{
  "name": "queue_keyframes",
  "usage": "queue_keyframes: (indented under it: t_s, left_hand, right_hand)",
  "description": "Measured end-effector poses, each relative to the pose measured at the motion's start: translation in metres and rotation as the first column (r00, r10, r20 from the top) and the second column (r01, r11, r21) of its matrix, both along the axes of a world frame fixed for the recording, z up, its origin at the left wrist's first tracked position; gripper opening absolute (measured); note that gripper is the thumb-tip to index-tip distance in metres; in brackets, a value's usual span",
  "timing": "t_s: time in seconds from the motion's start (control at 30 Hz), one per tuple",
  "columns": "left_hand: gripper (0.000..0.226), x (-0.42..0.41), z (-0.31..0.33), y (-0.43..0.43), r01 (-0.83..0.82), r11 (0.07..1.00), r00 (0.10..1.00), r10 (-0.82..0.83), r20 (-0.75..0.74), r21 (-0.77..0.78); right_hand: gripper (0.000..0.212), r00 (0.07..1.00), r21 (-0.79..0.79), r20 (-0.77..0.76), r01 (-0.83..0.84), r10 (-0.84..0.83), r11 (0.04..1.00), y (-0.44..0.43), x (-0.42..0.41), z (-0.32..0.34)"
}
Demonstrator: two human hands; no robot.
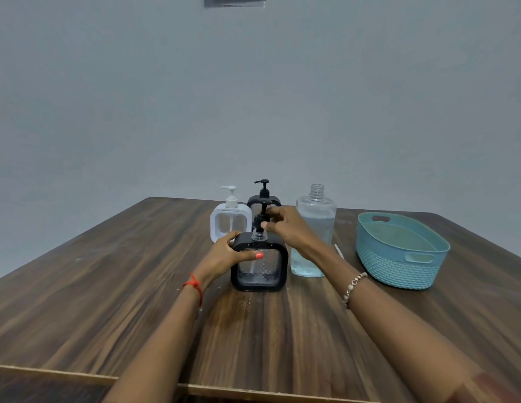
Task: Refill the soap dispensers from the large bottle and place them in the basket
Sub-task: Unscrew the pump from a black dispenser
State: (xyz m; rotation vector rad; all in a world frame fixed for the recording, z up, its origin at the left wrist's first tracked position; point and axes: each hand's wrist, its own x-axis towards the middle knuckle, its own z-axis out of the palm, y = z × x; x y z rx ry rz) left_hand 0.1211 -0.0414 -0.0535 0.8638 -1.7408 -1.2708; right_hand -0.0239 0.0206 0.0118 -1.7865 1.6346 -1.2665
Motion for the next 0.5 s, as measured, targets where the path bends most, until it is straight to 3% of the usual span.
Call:
queue_keyframes:
  t_s: [0.27,0.5]
  left_hand:
    - [0.046,0.0,0.005,0.005,0.019,1.0,1.0,-0.019,-0.001,0.017]
    - [0.046,0.0,0.005,0.006,0.017,1.0,1.0,-0.017,-0.006,0.019]
  right_hand:
    - [0.021,0.989,-0.271,0.091,0.135,-0.114,0.953,0.006,-0.003,0.026]
    - [0.02,0.963,-0.301,0.247,0.179,-0.105,0.936,0.007,-0.005,0.038]
